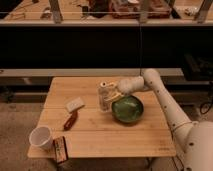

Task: Stand the bottle upright

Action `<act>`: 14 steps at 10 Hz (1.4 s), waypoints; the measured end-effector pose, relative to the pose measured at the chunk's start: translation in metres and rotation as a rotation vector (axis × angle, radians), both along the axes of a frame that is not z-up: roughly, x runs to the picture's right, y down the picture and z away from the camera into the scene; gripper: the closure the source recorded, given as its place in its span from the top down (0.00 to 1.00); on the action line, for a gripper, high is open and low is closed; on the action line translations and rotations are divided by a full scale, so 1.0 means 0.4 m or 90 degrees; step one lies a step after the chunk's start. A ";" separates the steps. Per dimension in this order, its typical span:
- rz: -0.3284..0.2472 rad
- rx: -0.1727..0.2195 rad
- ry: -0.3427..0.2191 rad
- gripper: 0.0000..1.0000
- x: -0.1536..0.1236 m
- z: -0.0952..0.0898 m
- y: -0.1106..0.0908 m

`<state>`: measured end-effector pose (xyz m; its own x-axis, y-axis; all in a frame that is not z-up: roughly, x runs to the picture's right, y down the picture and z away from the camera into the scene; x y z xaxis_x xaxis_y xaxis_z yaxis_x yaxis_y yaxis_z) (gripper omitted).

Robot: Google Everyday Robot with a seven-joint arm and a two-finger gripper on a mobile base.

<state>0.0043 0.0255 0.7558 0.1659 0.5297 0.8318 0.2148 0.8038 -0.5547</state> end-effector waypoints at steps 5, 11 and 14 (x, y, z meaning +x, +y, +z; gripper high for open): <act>-0.028 0.004 -0.017 0.00 0.035 -0.004 0.033; -0.050 0.014 -0.025 0.00 0.019 0.034 0.056; -0.035 0.025 -0.041 0.00 -0.001 0.057 0.036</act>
<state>0.0039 0.0398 0.7785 0.1391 0.4881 0.8616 0.2929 0.8109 -0.5066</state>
